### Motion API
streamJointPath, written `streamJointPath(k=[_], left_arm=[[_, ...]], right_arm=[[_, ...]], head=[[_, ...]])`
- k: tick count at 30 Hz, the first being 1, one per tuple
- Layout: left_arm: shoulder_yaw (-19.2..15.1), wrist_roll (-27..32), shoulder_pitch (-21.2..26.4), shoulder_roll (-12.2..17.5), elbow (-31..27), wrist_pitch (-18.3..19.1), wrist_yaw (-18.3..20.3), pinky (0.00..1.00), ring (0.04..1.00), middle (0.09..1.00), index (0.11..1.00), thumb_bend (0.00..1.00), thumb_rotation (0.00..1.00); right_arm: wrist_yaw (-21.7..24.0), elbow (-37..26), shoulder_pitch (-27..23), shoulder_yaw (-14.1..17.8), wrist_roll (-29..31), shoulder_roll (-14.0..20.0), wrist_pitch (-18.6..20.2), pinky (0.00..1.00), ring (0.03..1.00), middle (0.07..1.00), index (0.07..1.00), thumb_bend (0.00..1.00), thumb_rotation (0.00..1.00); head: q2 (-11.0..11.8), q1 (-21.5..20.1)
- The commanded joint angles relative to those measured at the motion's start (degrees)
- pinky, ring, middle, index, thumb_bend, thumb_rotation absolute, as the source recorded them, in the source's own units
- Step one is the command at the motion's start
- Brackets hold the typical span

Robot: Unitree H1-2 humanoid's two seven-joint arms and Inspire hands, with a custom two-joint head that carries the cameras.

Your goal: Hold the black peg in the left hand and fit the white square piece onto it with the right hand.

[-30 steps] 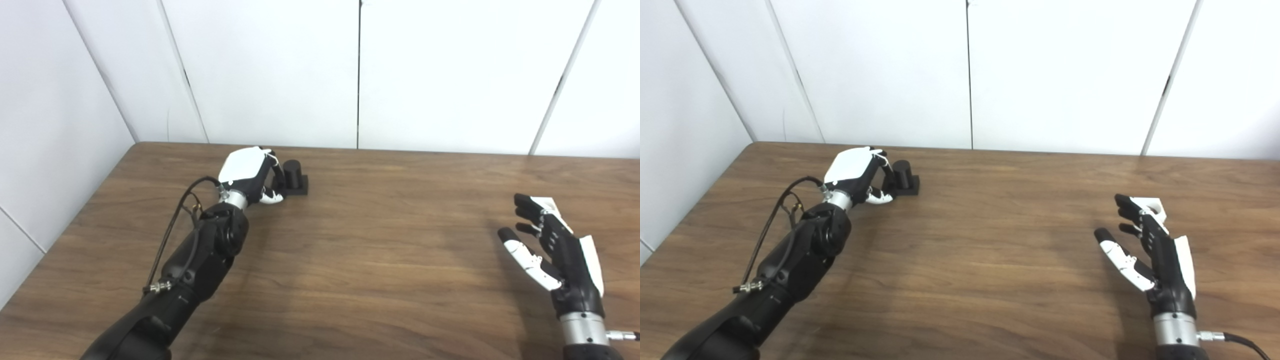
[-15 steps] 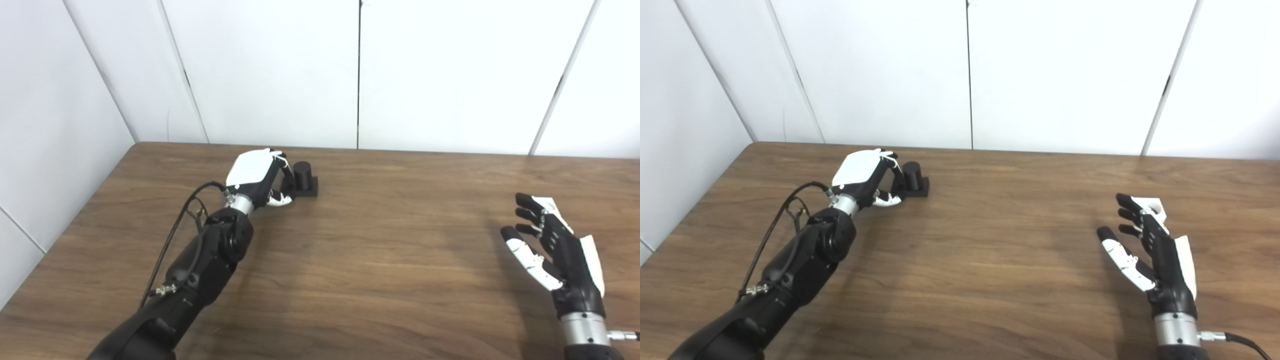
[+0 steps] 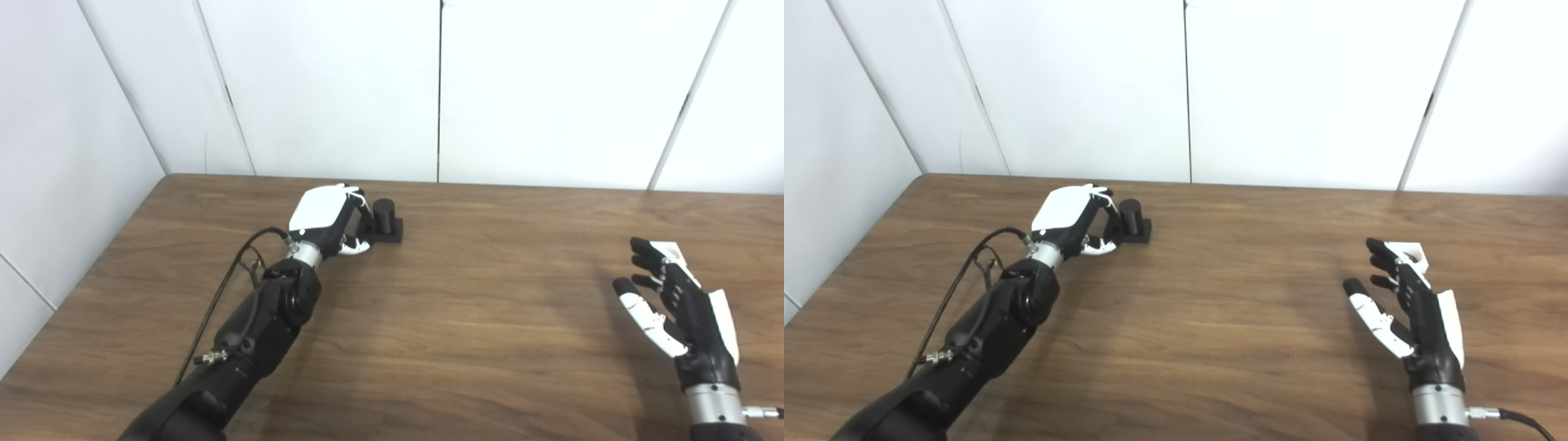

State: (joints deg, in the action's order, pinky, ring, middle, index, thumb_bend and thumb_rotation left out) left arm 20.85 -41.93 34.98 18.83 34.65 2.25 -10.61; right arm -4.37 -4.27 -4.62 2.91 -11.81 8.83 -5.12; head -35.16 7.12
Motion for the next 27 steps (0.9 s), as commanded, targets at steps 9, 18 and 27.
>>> streamJointPath(k=[9, 18, 27], left_arm=[[1.78, -0.31, 3.28, -1.73, 4.3, -2.66, -0.37, 0.9, 0.922, 0.863, 0.491, 0.52, 0.06], [3.07, -0.06, 4.28, -3.53, 5.92, -4.53, -0.66, 0.89, 0.92, 0.862, 0.491, 0.52, 0.06], [4.5, 0.66, 4.63, -5.36, 7.18, -8.0, -1.06, 0.89, 0.917, 0.857, 0.491, 0.52, 0.06]], right_arm=[[-0.53, -3.01, -0.85, 0.51, -0.01, -0.16, -0.35, 0.73, 0.828, 0.847, 0.812, 0.54, 0.55], [-0.77, -3.16, -0.63, 0.65, 0.3, -0.47, -0.81, 0.72, 0.816, 0.845, 0.81, 0.55, 0.53], [-0.74, -3.07, -0.4, 0.72, 0.43, -0.52, -1.05, 0.77, 0.843, 0.845, 0.811, 0.55, 0.54]], head=[[-0.19, -0.61], [-0.2, -1.21], [-0.11, -1.95]])
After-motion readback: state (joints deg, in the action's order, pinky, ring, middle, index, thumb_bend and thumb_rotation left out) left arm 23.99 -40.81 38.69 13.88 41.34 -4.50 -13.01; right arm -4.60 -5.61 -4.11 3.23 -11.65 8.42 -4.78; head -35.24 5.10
